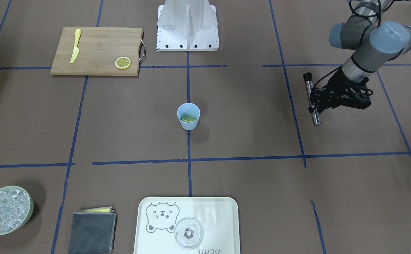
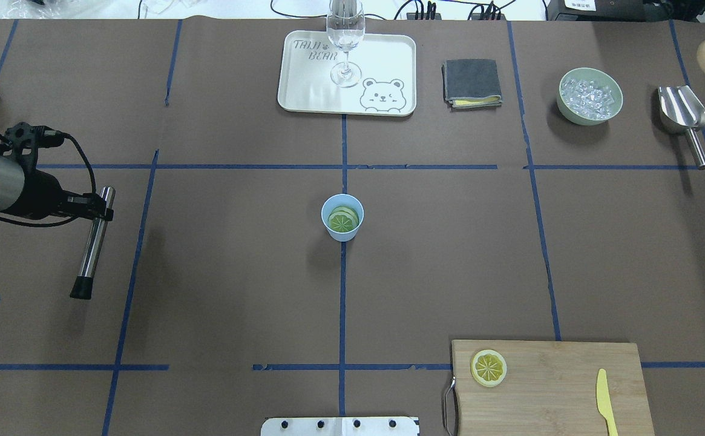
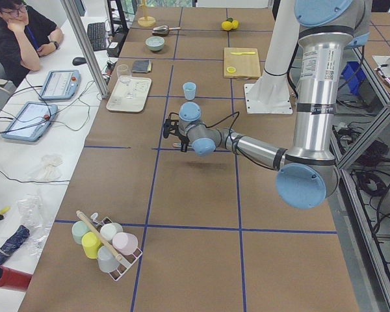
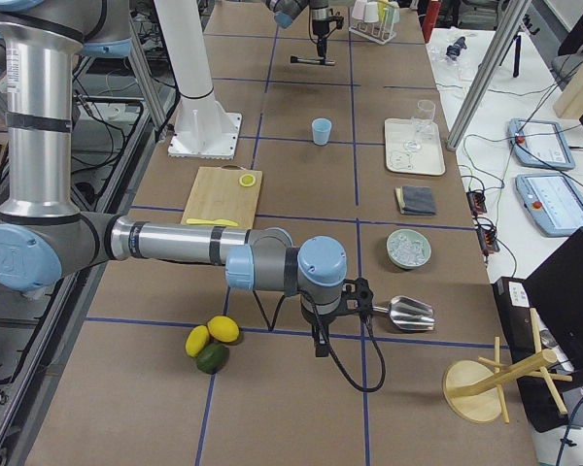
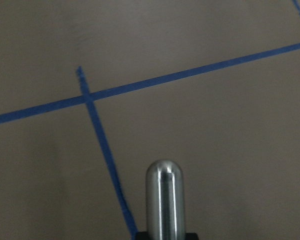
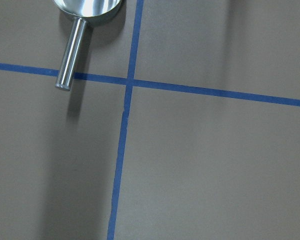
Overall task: Squeeze lemon into cup
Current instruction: 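Lower the muddler onto the table and open the left gripper, withdrawing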
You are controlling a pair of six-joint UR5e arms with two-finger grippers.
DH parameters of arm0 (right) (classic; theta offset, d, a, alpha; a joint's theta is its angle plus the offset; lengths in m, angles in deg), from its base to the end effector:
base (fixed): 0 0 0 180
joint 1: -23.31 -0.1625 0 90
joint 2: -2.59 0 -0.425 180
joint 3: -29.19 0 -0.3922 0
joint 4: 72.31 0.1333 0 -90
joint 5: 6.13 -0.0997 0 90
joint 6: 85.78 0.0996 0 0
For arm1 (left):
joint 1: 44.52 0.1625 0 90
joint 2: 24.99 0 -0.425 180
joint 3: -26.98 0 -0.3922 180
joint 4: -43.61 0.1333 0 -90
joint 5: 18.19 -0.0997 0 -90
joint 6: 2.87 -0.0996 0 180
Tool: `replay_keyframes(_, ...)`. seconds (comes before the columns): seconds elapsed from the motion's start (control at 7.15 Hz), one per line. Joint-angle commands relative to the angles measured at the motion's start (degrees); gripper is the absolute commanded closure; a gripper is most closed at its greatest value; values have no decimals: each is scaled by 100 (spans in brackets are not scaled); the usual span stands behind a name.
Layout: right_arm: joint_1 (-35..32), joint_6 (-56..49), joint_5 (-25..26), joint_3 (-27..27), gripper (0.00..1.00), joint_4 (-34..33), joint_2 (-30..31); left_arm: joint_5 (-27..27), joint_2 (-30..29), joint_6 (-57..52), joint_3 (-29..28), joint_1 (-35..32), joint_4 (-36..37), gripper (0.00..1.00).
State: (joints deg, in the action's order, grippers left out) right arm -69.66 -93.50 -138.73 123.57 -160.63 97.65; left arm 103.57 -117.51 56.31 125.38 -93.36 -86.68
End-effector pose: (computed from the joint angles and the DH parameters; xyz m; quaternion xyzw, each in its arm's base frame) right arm 0.0894 -0.4516 0.6621 0.0419 -0.3609 -0.0418 0.9307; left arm 0.2894 -0.4539 0.4881 0.0767 0.4773 -0.0190 0.8752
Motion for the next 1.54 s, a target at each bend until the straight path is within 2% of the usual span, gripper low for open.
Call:
replay_keyframes(0.0, 7, -37, -3, 10, 0, 7, 4, -318, -100, 155, -383, 6, 4, 100)
replay_keyframes(0.28, 7, -46, -12, 10, 0, 25, 4, -607, -232, 112, -541, 59, 4, 100)
replay_keyframes(0.42, 7, -46, -12, 18, 0, 25, 4, -618, -232, -71, -603, 329, 4, 100)
replay_keyframes(0.98, 7, -37, -29, 36, 0, 25, 4, -609, -241, -679, -691, 358, 4, 100)
replay_keyframes(1.12, 7, -37, -29, 45, 0, 25, 4, -618, -241, -706, -674, 358, -13, 32)
replay_keyframes(1.26, 7, -37, -29, 45, 0, 25, 4, -609, -224, -715, -630, 349, -5, 0)
replay_keyframes(1.4, 7, -37, -29, 45, 0, 25, 4, -609, -215, -732, -621, 340, -5, 0)
